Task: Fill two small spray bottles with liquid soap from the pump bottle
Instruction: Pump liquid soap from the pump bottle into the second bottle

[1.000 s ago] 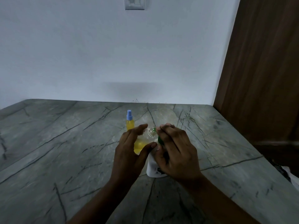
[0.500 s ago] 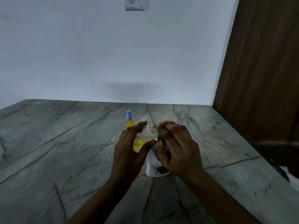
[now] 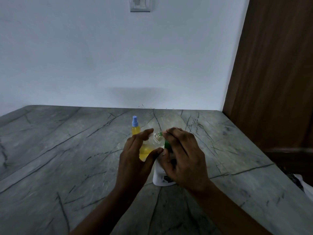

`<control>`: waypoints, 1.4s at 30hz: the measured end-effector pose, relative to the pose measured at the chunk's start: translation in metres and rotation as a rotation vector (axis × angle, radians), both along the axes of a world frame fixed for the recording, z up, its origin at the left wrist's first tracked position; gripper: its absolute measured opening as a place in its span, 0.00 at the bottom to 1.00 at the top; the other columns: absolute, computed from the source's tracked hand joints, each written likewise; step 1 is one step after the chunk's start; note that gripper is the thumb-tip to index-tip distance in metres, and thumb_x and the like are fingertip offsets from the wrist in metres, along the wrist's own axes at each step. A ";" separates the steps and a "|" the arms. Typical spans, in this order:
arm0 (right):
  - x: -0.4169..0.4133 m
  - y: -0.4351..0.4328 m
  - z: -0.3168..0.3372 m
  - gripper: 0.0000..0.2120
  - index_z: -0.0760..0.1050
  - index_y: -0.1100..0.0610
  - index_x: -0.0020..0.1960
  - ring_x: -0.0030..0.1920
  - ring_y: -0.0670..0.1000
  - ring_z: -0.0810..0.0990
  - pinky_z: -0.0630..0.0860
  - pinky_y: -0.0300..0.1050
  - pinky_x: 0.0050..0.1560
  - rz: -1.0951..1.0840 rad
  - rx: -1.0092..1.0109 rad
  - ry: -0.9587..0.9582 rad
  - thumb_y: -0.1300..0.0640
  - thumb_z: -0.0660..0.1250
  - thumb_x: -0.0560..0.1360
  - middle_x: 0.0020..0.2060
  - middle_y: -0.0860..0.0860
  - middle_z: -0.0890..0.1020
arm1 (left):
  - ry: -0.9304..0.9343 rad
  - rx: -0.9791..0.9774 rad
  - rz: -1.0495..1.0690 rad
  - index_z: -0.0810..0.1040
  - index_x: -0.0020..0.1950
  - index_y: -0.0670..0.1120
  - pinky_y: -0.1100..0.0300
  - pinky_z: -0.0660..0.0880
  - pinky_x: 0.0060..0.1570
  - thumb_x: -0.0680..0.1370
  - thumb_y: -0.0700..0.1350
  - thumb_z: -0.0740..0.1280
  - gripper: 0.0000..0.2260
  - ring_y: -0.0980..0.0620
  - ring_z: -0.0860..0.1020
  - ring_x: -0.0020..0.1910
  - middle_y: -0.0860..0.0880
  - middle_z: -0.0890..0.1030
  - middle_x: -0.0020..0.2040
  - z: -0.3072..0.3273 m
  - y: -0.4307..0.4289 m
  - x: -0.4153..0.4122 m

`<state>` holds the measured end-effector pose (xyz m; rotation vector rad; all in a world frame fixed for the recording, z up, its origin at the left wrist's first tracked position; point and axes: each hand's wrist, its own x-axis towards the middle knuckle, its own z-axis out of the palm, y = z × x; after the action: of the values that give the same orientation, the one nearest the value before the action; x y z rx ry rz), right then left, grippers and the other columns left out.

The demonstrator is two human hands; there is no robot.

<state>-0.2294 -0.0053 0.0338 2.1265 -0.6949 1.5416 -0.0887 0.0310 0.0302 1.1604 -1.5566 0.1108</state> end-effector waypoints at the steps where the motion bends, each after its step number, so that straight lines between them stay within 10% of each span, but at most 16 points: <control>1: 0.000 -0.001 -0.002 0.17 0.70 0.62 0.60 0.58 0.54 0.73 0.65 0.37 0.64 -0.001 -0.006 0.002 0.57 0.64 0.73 0.56 0.56 0.73 | -0.003 0.004 0.001 0.67 0.63 0.58 0.71 0.69 0.44 0.69 0.56 0.66 0.23 0.63 0.72 0.50 0.59 0.73 0.53 -0.001 0.000 0.000; 21: -0.006 0.002 0.013 0.22 0.80 0.68 0.53 0.54 0.53 0.75 0.72 0.43 0.57 -0.013 -0.069 0.054 0.54 0.52 0.81 0.48 0.60 0.82 | 0.025 0.024 0.012 0.73 0.62 0.49 0.69 0.69 0.44 0.68 0.53 0.68 0.23 0.55 0.76 0.49 0.54 0.75 0.53 0.005 0.003 -0.004; 42: 0.001 -0.001 0.000 0.14 0.75 0.64 0.56 0.55 0.53 0.75 0.67 0.35 0.61 -0.002 -0.014 -0.013 0.58 0.64 0.73 0.49 0.59 0.81 | 0.022 0.054 0.006 0.71 0.61 0.53 0.77 0.68 0.47 0.68 0.54 0.68 0.22 0.62 0.73 0.49 0.56 0.75 0.52 0.000 0.000 0.000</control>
<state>-0.2289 -0.0064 0.0340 2.1069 -0.6884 1.5565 -0.0882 0.0307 0.0301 1.2049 -1.5451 0.0607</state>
